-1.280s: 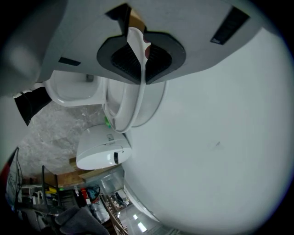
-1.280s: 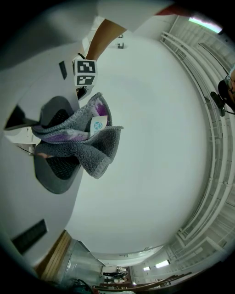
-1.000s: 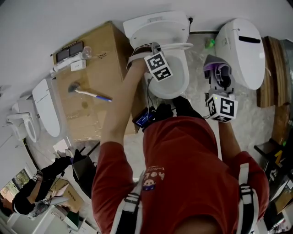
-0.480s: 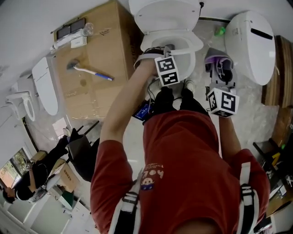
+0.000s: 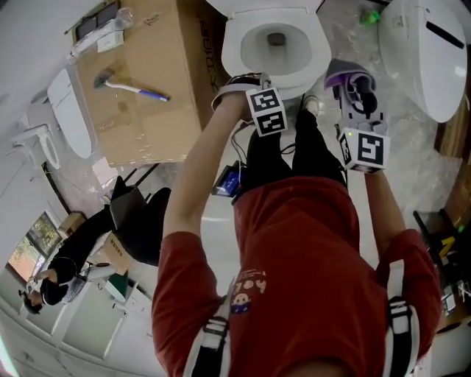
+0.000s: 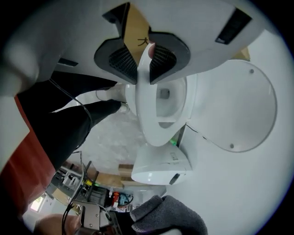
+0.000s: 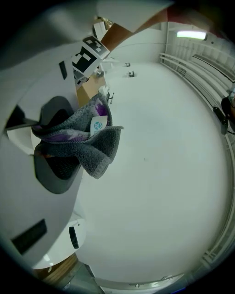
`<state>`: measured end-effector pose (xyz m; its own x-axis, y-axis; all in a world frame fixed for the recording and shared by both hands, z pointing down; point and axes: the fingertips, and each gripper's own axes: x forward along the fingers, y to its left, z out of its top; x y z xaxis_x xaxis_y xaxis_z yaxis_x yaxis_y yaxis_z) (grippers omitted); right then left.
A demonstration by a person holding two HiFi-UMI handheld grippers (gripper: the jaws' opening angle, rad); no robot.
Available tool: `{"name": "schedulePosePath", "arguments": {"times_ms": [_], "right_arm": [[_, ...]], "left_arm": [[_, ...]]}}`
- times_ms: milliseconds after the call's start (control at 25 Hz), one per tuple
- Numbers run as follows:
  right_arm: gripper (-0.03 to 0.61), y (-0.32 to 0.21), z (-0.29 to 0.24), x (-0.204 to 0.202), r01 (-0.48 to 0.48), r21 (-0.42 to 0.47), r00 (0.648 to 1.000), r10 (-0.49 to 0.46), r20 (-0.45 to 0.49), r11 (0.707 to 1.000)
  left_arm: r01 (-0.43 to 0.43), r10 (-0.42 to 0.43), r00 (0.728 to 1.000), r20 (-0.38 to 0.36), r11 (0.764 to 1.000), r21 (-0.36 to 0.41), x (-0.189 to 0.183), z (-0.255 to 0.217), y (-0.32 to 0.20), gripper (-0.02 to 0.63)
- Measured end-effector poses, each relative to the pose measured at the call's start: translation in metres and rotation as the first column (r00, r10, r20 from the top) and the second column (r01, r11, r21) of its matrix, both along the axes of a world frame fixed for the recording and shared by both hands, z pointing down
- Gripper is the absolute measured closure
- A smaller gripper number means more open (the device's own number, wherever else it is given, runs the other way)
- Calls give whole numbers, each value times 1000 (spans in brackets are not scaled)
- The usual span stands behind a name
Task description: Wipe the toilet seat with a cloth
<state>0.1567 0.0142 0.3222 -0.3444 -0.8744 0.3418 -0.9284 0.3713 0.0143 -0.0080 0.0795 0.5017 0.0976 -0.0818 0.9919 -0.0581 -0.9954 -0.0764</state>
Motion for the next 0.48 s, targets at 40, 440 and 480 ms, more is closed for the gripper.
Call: {"name": "schedulePosePath", "arguments": {"times_ms": [40,440,480], "right_arm": [[482,2,6,0,-8,-7,1000,7,-10,1000],[482,16,82,8,-249,-120,968,249,-16,961],[482,17,91,4,-241,-123,970,240,-22,963]], "left_arm": [[-2,2,1000,-4,1000,-18,0,6,4,520],[-24,7,995,-95,983,-184,-5,84,50,470],[-29,9,995,-99,979,-204,-5,93,53,467]]}}
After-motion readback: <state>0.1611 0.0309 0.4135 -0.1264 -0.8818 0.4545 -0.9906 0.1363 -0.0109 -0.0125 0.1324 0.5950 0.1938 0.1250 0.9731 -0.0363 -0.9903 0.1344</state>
